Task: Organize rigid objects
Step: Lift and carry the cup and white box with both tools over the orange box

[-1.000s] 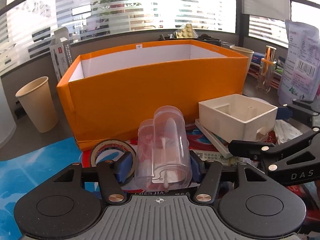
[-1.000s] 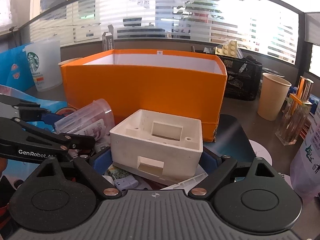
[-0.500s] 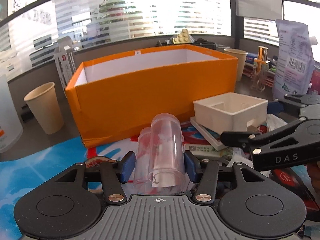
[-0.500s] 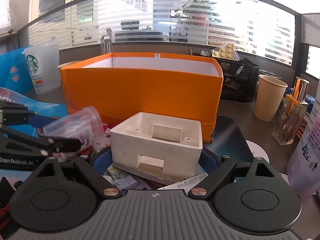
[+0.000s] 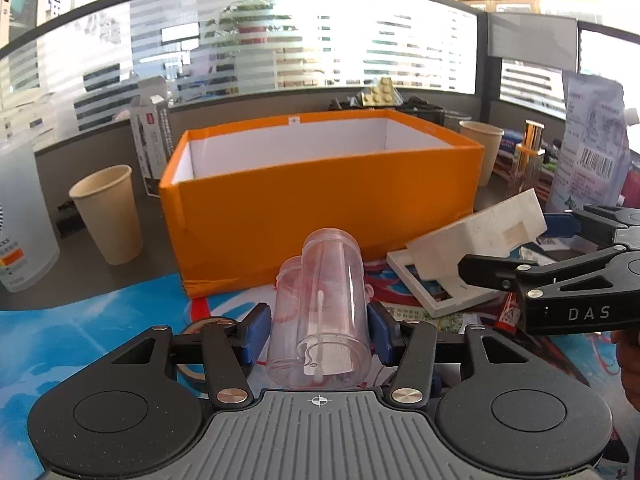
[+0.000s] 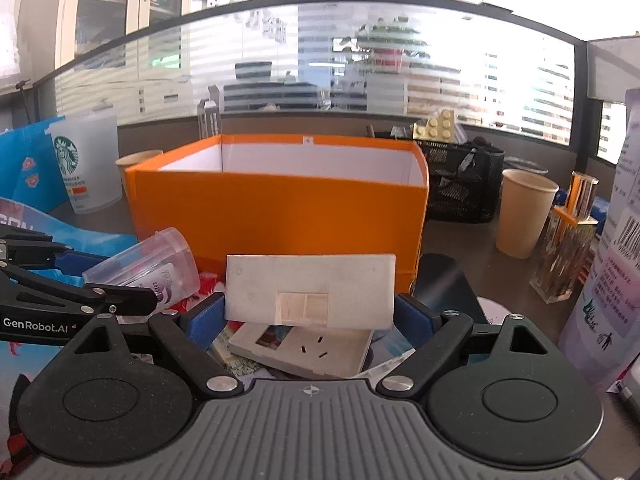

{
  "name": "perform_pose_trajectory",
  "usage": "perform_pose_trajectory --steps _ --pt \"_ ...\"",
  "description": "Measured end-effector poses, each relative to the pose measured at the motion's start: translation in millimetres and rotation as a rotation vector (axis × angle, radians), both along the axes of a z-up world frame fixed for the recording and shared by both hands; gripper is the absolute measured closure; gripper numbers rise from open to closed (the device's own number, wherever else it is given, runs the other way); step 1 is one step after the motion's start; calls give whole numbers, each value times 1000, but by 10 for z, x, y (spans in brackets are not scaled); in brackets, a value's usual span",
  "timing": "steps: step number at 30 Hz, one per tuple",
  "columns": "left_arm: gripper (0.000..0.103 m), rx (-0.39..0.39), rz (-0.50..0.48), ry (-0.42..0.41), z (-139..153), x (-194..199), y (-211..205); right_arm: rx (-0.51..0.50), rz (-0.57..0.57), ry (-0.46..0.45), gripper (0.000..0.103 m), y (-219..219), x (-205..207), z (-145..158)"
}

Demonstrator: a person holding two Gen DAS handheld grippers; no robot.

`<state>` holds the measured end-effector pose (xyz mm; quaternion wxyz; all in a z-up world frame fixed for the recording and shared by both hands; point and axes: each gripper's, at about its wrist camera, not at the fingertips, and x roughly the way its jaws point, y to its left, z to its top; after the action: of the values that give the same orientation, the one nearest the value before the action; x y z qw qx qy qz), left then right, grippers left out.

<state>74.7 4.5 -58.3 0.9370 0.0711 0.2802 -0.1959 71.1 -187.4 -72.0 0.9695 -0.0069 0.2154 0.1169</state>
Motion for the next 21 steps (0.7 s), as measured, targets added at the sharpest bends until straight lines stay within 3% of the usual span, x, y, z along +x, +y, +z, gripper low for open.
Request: perform_pose_trajectory --steps 21 --pt "52 -92 34 -95 533 -84 217 -7 0 -138 17 113 -159 536"
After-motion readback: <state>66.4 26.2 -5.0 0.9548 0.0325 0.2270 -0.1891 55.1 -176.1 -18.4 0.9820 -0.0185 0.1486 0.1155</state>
